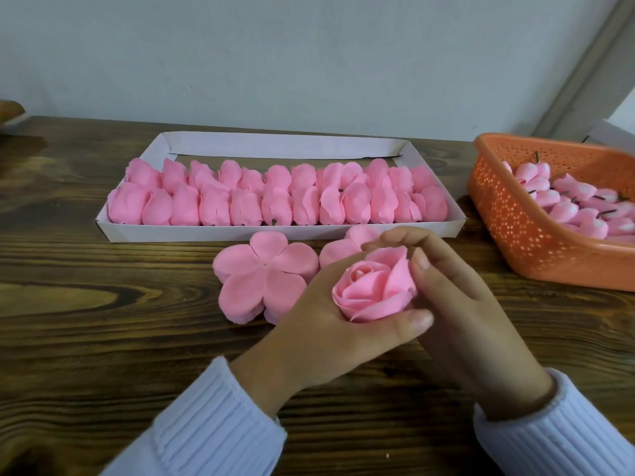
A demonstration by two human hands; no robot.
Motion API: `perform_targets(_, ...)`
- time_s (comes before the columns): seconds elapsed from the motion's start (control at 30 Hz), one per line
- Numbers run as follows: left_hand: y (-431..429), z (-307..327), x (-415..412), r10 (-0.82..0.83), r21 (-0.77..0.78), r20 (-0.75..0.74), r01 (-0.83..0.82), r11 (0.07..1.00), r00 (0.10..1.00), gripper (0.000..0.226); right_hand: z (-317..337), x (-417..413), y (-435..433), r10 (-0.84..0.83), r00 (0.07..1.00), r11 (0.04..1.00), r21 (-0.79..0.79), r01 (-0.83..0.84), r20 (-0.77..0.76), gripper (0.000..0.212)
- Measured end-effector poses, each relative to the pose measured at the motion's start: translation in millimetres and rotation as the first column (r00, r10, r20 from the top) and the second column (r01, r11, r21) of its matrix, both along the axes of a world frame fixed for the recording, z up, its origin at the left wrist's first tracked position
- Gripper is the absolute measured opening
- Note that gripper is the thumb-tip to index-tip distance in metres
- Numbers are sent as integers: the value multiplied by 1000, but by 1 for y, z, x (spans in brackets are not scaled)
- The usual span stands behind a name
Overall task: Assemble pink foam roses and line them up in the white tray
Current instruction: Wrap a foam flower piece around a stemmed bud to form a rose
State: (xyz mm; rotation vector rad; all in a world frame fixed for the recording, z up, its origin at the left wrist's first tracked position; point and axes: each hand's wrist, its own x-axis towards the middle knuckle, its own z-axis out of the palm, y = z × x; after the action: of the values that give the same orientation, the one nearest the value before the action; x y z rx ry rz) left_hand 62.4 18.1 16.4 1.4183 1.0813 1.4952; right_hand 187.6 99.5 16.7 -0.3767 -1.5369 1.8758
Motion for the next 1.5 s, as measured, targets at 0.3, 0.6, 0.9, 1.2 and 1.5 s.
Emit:
perform_targets(0.3, -2, 3, 4, 175, 119, 66, -182, 976, 982, 14, -4, -3, 0, 134, 979, 962, -257, -91, 153, 27)
perform_targets(0.6, 0, 2, 4, 150, 77, 138, -162, 984, 979, 21, -5, -4, -2, 335, 934, 864, -436, -253, 122, 18)
perform_targets(0.9, 0, 0, 0, 131, 72, 161, -144, 987, 978, 25, -4, -6, 0, 519, 853, 688, -568, -452, -51, 28)
perform_targets(1.2, 1, 3, 3, 176, 86, 84, -183, 979, 981, 54, -10, -7, -1, 440, 890, 755, -488, -437, -116, 53)
perform_targets(1.5, 5, 0, 6, 254, 22, 116, -259, 966, 960, 33, -7, -9, -4, 362, 912, 783, -469, -409, -191, 51)
